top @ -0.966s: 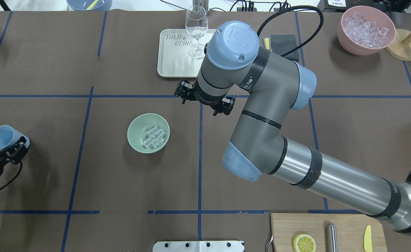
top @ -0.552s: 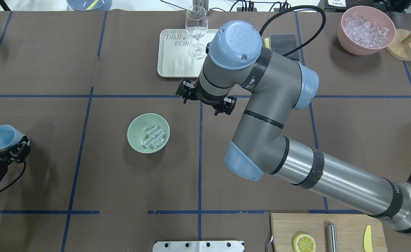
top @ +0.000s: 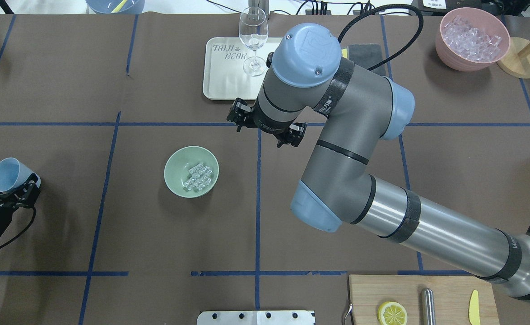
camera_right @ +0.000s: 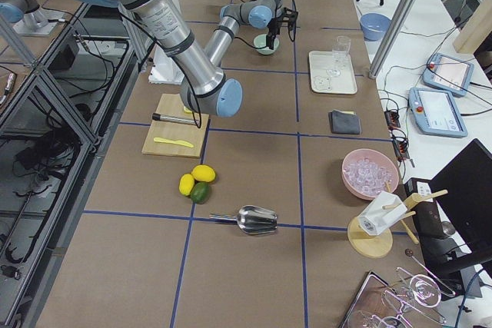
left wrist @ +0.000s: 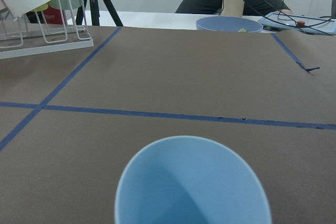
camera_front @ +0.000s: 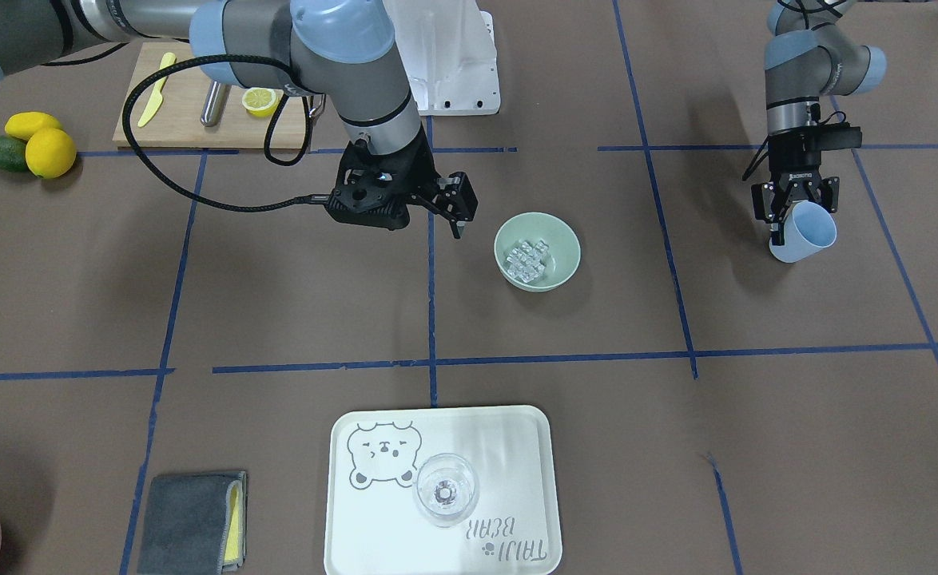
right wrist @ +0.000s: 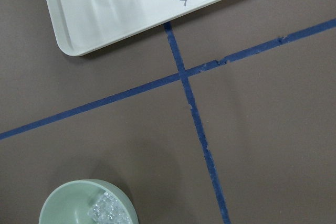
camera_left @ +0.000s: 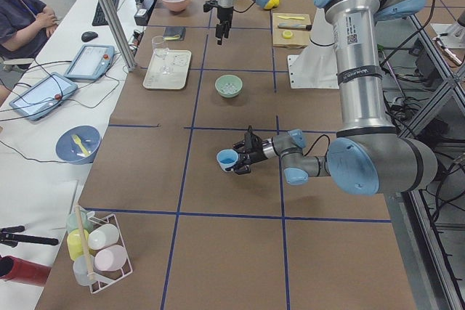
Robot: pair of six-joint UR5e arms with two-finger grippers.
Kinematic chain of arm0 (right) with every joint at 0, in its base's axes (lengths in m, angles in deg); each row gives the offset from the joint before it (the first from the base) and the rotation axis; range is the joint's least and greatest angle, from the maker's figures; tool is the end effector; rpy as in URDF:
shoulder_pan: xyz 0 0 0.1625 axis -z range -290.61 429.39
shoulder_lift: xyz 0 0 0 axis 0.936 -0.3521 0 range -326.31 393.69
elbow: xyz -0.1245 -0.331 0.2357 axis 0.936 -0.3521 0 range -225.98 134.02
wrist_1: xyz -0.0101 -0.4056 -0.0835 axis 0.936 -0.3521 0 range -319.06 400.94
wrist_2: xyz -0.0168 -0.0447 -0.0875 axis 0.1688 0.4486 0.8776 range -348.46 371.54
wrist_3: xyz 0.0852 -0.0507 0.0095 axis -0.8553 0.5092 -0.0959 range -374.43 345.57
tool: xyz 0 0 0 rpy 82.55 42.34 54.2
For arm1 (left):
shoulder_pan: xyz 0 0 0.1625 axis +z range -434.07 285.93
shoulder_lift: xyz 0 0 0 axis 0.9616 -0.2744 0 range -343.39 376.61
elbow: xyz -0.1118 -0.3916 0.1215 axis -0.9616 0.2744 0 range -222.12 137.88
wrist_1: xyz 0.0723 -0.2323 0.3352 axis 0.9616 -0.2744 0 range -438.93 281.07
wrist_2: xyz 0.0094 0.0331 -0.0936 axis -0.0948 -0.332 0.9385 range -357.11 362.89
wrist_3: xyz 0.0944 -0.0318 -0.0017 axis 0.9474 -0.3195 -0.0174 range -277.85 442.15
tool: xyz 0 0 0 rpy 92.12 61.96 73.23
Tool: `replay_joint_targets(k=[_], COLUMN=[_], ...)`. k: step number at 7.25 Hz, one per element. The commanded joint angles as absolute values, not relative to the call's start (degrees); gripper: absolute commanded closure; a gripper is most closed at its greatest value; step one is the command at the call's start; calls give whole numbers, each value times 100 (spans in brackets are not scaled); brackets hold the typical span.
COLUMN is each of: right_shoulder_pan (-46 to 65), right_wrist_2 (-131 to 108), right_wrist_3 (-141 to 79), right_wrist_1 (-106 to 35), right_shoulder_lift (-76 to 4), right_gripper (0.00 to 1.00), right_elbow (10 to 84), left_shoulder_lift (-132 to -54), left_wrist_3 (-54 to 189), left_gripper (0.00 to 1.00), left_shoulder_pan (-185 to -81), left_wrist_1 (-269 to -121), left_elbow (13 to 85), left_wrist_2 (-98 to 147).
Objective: Pour ice into bowl
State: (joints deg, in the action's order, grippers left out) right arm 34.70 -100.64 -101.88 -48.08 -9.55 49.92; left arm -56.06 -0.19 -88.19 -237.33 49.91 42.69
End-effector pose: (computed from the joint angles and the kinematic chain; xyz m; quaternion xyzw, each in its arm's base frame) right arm -0.5053 -0.4663 0.1161 -0.0212 -0.4744 0.1590 0.8656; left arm 0.3005 -0.2918 0.6302 0.4491 0.3258 -0.2350 0.7981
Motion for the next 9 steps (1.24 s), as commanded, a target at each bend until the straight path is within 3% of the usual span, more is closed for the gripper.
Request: replay_joint_targets(k=[1, 4, 7, 9], right_shoulder_pan=[3423, 3282, 3177, 3168], right_wrist_2=[-10070, -10105, -10114, -10114], right_wrist_3=[-10188, -9706, -9564, -9564], right_wrist_1=[-4809, -4801, -4792, -4792], right_shoulder_lift=[-1173, -2420, -2485, -2494], right_gripper=[0, 0, 0, 0], right_elbow=[5269, 6570, 6590, 6590], left_shoulder_lift=[-5582, -5704, -6027, -6563], left_wrist_3=[679, 2181, 3047, 3213], left_gripper=[100, 100, 100, 100], left_shoulder_pan=[-8857, -8849, -8849, -8831], left_wrist_1=[-23731, -23670, -23058, -22671], left_elbow=[5610, 6043, 6841, 6818], left_wrist_2=[4253, 4235, 4427, 4499])
